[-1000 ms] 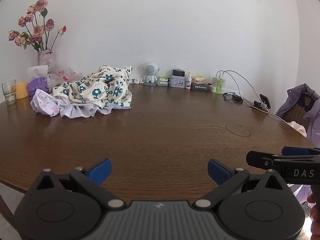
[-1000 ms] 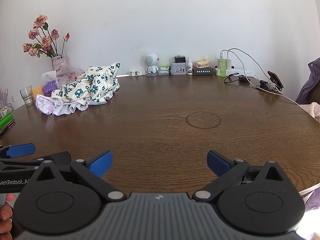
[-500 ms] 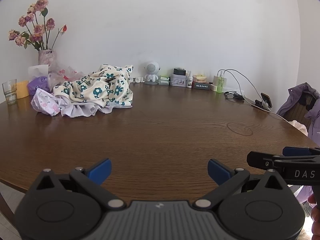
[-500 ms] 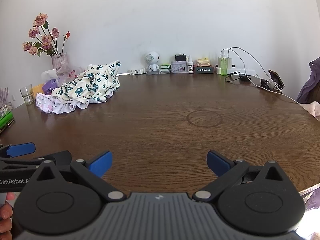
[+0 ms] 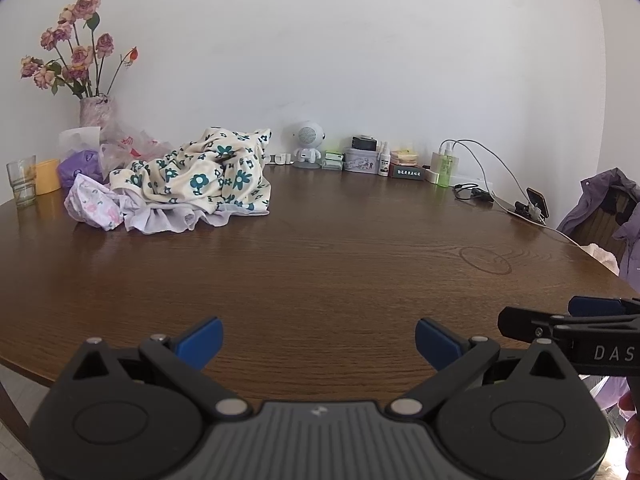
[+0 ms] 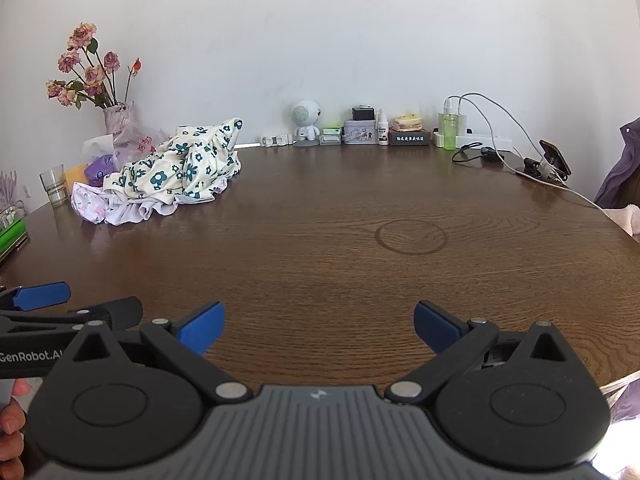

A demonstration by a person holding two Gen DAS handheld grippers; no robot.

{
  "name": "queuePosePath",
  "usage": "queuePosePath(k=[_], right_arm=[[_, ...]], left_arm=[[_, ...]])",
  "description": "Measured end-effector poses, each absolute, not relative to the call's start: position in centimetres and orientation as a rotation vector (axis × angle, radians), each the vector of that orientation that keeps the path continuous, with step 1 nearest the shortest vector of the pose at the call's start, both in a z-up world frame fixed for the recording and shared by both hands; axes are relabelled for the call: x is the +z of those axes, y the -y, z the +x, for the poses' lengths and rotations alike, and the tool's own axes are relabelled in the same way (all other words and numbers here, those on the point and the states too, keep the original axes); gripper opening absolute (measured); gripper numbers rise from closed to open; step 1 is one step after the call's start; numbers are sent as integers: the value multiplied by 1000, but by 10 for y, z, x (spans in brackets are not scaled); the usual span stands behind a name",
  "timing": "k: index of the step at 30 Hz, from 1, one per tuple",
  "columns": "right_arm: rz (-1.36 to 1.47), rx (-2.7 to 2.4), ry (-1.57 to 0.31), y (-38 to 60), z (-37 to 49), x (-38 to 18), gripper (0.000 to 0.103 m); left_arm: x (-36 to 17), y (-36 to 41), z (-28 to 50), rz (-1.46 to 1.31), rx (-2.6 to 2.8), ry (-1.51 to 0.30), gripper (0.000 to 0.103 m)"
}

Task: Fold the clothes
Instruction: 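Reach both grippers to the cream floral dress pile and grasp it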

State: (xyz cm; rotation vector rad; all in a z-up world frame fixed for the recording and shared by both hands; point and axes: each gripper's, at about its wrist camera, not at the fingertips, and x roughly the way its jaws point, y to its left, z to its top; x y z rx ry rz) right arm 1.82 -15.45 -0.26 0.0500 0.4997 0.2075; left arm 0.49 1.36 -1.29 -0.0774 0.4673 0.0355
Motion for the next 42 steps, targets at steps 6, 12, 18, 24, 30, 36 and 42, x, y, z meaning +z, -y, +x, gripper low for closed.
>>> queuePosePath(k=[6,12,18,24,30,36,42], right_arm=[[53,227,-502,152,27,1,103],[34,248,-478,143,42,9,103],[-3,306,-454,121,72,25,103],[-54,433,-467,84,130,53,103],[-75,553,-499,31,212,78,102],[-94,574,-584,-29,300,67,87],[-78,594,-685,-68,365,38,73]], left_arm=[[-10,-19,12,-80,54,-471,103],[-4,-28,23,-69,84,-459,103],[10,-53,44,-70,108,-452,103],[42,-103,83,-47,159,-421,103],[58,-151,144,12,262,-427,103],[39,-189,214,34,275,-524,103],[14,-203,266,30,226,-555,99]])
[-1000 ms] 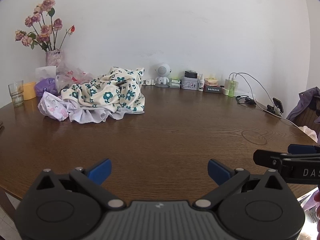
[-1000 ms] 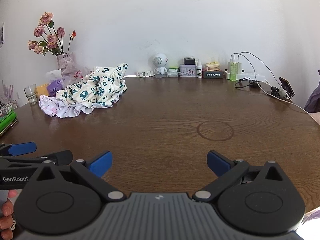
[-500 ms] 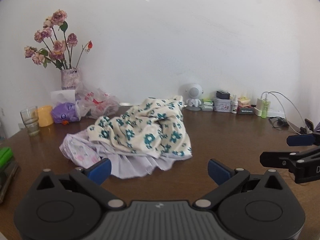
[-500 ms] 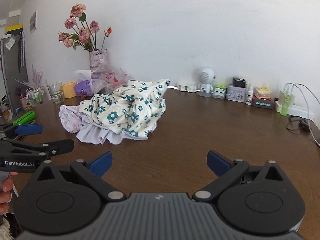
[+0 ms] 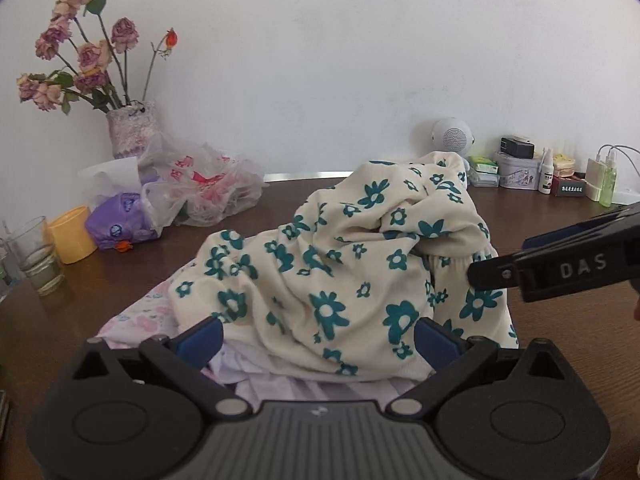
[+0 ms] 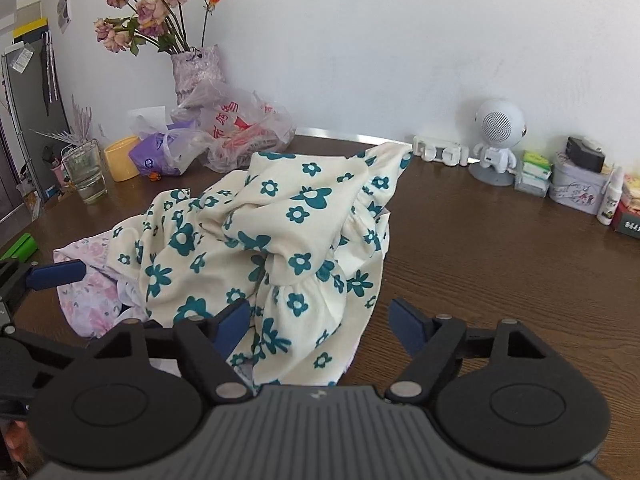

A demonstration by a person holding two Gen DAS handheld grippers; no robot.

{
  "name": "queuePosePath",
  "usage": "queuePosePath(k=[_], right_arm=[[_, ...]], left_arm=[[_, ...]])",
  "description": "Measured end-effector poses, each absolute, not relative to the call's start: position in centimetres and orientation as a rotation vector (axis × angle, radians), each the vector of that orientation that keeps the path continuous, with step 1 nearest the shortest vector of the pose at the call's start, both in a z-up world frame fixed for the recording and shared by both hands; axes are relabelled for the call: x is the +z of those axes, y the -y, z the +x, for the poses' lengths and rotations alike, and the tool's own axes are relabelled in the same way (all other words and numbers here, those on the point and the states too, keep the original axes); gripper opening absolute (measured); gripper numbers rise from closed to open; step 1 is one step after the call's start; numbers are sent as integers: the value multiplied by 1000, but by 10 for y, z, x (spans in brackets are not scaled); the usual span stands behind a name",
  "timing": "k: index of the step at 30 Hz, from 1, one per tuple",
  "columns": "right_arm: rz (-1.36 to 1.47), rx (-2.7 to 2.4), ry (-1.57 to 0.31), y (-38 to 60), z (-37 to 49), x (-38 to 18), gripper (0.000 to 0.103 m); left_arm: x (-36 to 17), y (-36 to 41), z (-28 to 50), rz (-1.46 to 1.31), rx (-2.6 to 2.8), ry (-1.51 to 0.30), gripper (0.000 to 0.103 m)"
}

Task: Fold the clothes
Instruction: 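Reach both grippers to the cream floral dress pile and grasp it, then lift the cream dress with both grippers and spread it flat on the table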

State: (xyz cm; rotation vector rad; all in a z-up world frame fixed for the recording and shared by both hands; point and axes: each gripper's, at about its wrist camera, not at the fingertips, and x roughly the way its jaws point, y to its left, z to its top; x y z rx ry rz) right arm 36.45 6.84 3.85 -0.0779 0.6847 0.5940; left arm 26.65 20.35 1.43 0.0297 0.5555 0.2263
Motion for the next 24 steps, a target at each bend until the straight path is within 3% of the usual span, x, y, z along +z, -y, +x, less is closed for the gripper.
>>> queuePosePath(k=[1,2,3,4,5,11,19,24], right_arm=[[-67,605,-709,-72,373,34,58],[-52,614,-735,-74,379,30,45],[-27,620,-758,-74,384,28,11],[3,626,-765,-71,385,29,4],[23,632,-754,-67,384,32,4],[26,622,-564,-21,354,96,3],[62,567,-263,106,262,210,3],[54,500,-250,175,219,229,3]], left_arm=[[11,-204,274,31,218,-560,92],[10,-204,281,41,216,-571,75],[9,-204,286,49,207,-585,62],[11,-205,288,47,188,-595,30],[17,-205,286,37,174,-589,8],[74,-185,251,97,124,-475,6],[172,-126,145,186,1,-220,6],[178,-107,131,110,-139,-287,6]])
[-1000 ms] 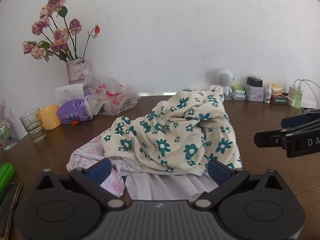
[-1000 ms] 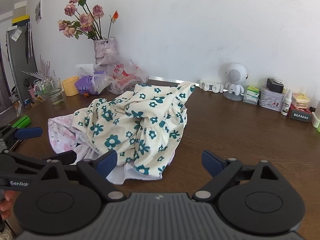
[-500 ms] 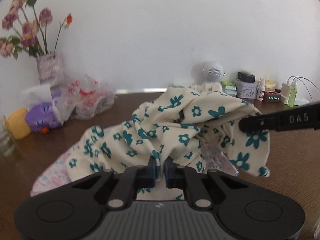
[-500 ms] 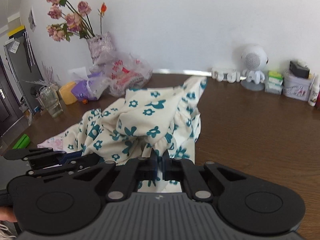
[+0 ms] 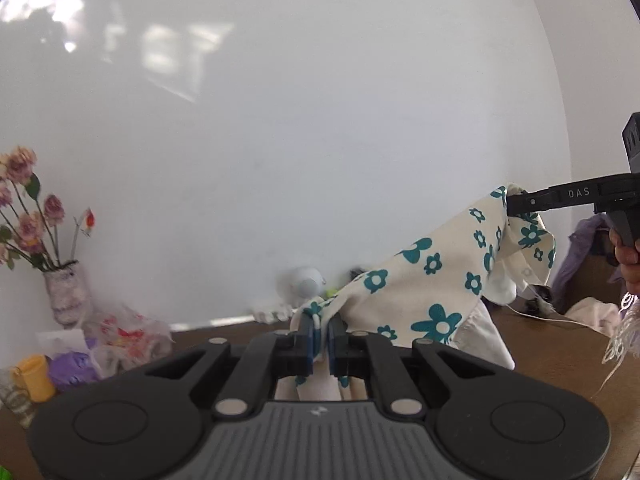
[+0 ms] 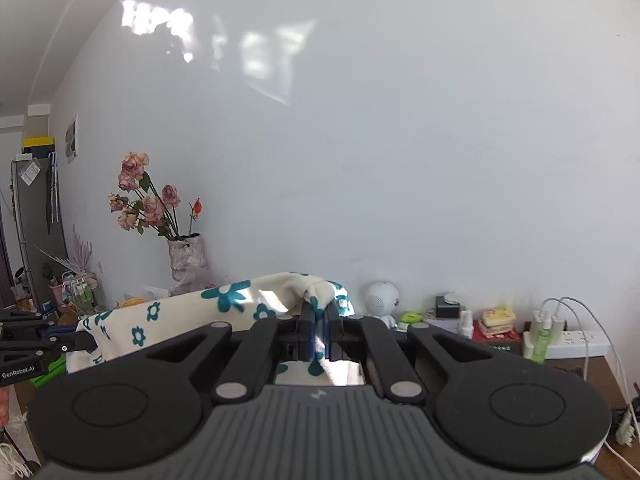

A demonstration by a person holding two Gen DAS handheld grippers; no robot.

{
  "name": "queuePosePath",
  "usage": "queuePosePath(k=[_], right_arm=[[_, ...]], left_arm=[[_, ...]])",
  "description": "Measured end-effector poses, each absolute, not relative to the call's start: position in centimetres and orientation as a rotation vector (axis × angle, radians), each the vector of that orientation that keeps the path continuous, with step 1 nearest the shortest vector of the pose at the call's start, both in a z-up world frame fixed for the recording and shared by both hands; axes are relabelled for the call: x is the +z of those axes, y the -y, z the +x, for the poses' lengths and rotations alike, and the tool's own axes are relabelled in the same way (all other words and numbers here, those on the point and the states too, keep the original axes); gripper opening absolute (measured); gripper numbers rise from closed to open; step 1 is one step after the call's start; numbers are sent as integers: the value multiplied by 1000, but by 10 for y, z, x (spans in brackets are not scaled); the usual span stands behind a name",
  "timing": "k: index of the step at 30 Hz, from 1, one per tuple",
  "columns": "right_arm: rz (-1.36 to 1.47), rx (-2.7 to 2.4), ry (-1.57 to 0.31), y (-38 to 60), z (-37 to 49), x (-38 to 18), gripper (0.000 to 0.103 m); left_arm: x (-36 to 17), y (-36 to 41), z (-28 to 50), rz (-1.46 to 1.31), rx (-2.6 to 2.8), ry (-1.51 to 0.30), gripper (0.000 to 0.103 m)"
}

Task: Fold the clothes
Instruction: 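Lift the cream dress with both grippers and spread it flat on the table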

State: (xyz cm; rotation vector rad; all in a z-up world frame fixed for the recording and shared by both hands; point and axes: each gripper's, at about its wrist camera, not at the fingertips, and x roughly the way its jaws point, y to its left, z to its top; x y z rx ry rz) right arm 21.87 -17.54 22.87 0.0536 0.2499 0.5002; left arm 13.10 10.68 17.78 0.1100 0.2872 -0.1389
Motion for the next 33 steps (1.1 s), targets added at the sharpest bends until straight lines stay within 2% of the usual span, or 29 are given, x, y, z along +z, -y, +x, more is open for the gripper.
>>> queuePosePath(k=[3,4,6,7,8,9,12,14,16,24,25,27,28,29,30,32,33], right_arm=[[32,445,-331,190,221,211,3],[26,422,-369,191,227,200,3],[13,369,-445,189,244,177,3],[5,338,-477,187,255,164,3],[-8,299,-504,185,267,150,4],[-21,254,-524,184,277,136,7],[16,197,-567,194,286,104,33],[51,210,-584,206,282,93,41],[56,229,-602,218,267,90,50],[-79,504,-792,216,187,46,57],[-98,524,-806,212,181,38,60],[-154,568,-803,199,170,27,61],[-185,587,-797,193,165,22,61],[-217,601,-791,187,162,18,61],[-250,602,-786,181,160,13,60],[-293,594,-782,174,159,7,46],[-287,600,-787,174,159,5,18]], left_arm=[[154,-93,159,101,-156,-399,8],[143,-90,172,89,-145,-444,14],[116,-86,202,74,-108,-546,32],[102,-84,215,88,-74,-584,48],[89,-82,226,104,-33,-618,55],[80,-84,232,115,27,-642,54],[72,-97,221,54,33,-665,59],[72,-103,204,-3,-89,-665,74],[70,-93,185,-31,-224,-690,78],[26,-18,157,195,-411,-761,80],[20,-14,160,213,-392,-779,79],[12,-13,167,226,-377,-806,62],[11,-13,170,228,-372,-818,28],[12,-16,173,221,-372,-827,7],[17,-21,176,204,-377,-827,7],[32,-32,178,185,-378,-808,5],[41,-37,179,183,-373,-794,5]])
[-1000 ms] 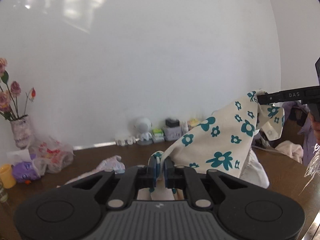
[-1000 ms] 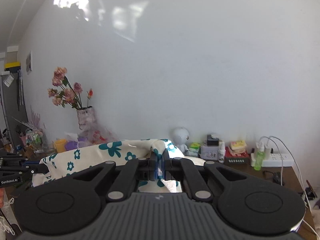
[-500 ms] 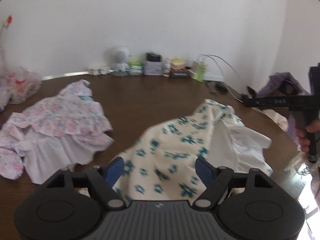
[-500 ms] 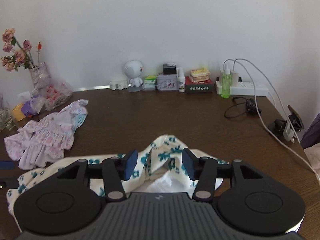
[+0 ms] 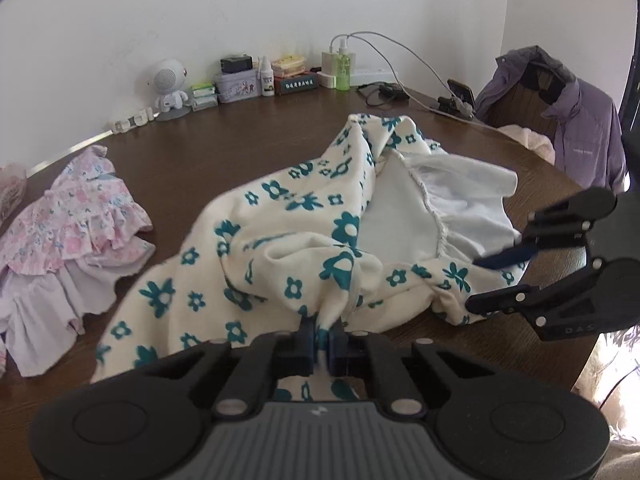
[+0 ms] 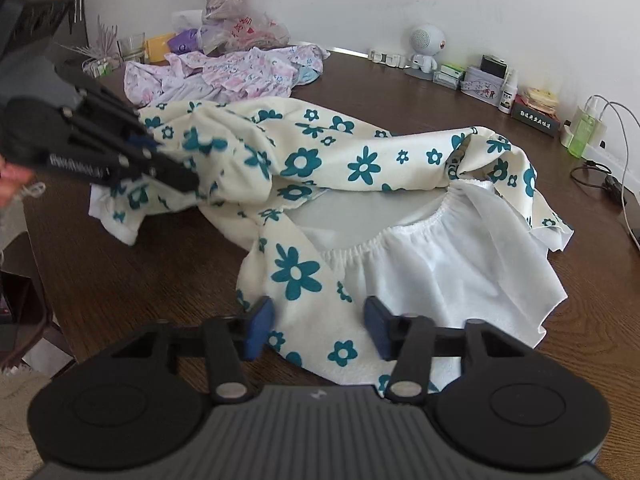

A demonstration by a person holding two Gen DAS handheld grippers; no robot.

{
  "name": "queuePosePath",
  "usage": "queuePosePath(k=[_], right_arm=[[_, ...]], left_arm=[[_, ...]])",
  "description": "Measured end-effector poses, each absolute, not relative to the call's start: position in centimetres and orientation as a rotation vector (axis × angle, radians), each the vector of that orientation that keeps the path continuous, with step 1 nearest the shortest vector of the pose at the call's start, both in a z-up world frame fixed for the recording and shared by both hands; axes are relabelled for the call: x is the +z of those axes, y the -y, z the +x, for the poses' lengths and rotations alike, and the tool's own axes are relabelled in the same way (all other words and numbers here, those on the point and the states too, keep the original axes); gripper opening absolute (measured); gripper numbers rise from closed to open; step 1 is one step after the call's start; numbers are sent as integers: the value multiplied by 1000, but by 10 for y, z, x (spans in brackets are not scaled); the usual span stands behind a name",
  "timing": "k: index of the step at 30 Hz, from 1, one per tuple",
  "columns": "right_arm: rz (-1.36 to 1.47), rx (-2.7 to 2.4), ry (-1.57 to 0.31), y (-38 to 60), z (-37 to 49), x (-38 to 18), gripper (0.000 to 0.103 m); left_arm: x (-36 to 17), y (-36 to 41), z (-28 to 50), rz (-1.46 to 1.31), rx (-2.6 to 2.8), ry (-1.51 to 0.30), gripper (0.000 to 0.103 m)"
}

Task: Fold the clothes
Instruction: 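Lift the cream dress with both grippers and spread it flat on the table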

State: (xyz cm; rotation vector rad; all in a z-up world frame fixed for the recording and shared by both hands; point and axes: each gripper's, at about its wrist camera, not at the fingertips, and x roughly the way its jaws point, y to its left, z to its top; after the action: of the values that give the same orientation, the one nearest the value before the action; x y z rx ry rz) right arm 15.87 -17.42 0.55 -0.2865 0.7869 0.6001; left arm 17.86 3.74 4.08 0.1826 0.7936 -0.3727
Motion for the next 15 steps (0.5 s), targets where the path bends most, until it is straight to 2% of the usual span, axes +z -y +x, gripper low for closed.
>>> queuePosePath(k=[1,6,9,12,13,14,15], right_arm=[[-278,604,-792,175,158,5,6],[-233,525,-761,205,158,21,4],[-217,445,-740,224,157,29,4],[-193,390,-740,236,157,32,4],[-179,379,-742,238,156,32,4],[-164,370,-745,241,155,32,4],[-145,366,-750,244,154,32,5]], left_arm=[[50,-43,180,187,-356,-774,5],[109,-88,218,173,-161,-669,4],[126,-110,262,197,4,-618,5],[116,-128,304,223,211,-627,26],[111,-134,312,224,265,-636,39],[106,-140,310,206,279,-641,46],[102,-146,309,189,293,-646,48]])
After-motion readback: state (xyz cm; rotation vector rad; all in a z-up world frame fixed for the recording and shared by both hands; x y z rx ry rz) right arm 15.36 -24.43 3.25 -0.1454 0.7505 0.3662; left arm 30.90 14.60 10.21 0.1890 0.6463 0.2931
